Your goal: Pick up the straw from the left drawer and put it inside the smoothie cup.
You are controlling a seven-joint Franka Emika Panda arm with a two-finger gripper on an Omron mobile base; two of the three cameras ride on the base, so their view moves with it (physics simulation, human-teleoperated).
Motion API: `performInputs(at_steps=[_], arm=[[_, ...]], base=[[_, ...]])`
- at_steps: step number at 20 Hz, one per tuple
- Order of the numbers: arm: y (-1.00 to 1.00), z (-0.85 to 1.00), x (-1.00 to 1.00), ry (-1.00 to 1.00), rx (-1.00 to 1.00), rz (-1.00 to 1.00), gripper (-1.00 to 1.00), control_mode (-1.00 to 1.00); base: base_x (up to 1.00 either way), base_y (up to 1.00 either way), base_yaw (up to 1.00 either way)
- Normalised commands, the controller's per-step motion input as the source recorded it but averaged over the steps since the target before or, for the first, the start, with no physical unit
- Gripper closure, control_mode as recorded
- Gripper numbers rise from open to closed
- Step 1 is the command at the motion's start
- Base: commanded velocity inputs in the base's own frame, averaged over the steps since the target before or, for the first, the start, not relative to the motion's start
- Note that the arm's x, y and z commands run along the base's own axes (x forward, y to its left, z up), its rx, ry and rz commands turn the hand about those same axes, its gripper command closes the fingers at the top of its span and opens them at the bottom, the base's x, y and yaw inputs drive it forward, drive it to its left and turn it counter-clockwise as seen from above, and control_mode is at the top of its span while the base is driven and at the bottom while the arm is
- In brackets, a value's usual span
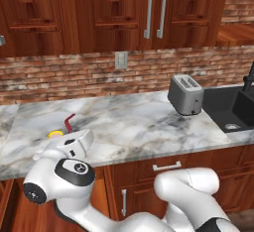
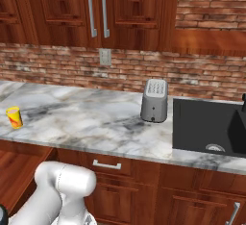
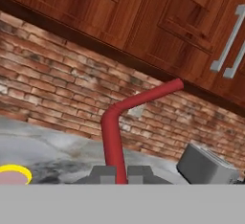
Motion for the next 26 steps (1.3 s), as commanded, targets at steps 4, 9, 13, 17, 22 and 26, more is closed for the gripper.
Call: performInputs(at_steps=[4, 9, 13, 17, 22, 26], arm=[[0.0, 0.07, 0.09, -0.06, 0.0, -0.15, 1.0, -1.0], [-0.02, 0.14, 0.0, -0.2, 0.0, -0.1, 1.0, -1.0], [-0.11, 0.26, 0.0, -0.2, 0.0, -0.06, 1.0, -1.0], [-0.27, 0.21, 0.01, -0.14, 0.0, 0.0, 1.0, -1.0], [-0.35, 0.09, 0.15, -0.05, 0.0, 0.0, 1.0, -1.0], [-0.23, 0.01, 0.21, -0.02, 0.03, 0.0, 1.0, -1.0]], base=[[0.0, 0.0, 0.0], [0.0, 0.0, 0.0], [0.0, 0.0, 0.0], [0.0, 0.0, 0.0], [0.0, 0.0, 0.0], [0.0, 0.0, 0.0]])
